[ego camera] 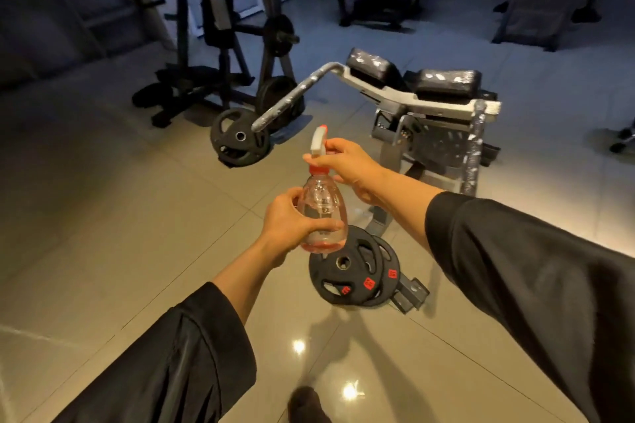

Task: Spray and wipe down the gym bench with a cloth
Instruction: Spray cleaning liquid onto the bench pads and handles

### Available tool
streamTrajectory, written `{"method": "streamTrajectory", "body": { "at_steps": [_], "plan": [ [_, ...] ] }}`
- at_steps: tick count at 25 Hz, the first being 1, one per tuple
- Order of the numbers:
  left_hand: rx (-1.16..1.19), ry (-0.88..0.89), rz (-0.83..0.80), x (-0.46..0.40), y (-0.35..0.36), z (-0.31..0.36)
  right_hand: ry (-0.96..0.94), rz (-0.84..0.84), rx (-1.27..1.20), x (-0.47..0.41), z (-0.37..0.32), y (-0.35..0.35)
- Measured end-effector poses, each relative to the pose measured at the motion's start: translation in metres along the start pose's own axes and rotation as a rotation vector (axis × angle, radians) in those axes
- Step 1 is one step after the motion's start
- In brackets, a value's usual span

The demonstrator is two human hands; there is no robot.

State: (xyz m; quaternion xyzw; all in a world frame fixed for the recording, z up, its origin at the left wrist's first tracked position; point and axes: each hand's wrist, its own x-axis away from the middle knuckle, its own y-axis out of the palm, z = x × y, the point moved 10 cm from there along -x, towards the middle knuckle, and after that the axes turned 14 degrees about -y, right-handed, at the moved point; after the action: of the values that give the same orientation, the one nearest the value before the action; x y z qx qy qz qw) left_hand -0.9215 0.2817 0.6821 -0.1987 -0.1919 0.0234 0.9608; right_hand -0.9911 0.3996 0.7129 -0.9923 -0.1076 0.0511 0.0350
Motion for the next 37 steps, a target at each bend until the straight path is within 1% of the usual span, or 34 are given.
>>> {"method": "streamTrajectory", "body": {
  "at_steps": [6,9,12,15,19,24,27,32,35,37],
  "plan": [
    [0.006,-0.072,0.062,-0.065,-0.095,-0.043,0.066,-0.145,0.024,-0.084,0.032,0.103],
    [-0.004,-0.106,0.076,-0.096,-0.131,-0.06,0.086,-0.151,0.009,-0.116,0.043,0.139],
    [-0.046,-0.122,0.043,-0.124,-0.152,-0.069,0.096,-0.14,0.011,-0.138,0.054,0.158],
    [-0.054,-0.131,0.002,-0.143,-0.154,-0.072,0.1,-0.114,0.012,-0.155,0.063,0.159],
    [-0.045,-0.135,-0.025,-0.159,-0.153,-0.068,0.136,-0.167,0.04,-0.17,0.067,0.156],
    [-0.08,-0.137,-0.034,-0.18,-0.148,-0.054,0.106,-0.119,0.033,-0.187,0.066,0.142],
    [-0.125,-0.109,-0.048,-0.192,-0.138,-0.037,0.092,-0.096,0.047,-0.199,0.062,0.124],
    [-0.11,-0.094,-0.067,-0.214,-0.117,0.0,0.074,-0.093,0.008,-0.223,0.054,0.086],
    [-0.147,-0.082,-0.096,-0.224,-0.099,0.013,0.076,-0.081,0.016,-0.23,0.054,0.064],
    [-0.13,-0.083,-0.089,-0.231,-0.09,0.02,0.067,-0.076,0.001,-0.236,0.054,0.054]
  ]
}}
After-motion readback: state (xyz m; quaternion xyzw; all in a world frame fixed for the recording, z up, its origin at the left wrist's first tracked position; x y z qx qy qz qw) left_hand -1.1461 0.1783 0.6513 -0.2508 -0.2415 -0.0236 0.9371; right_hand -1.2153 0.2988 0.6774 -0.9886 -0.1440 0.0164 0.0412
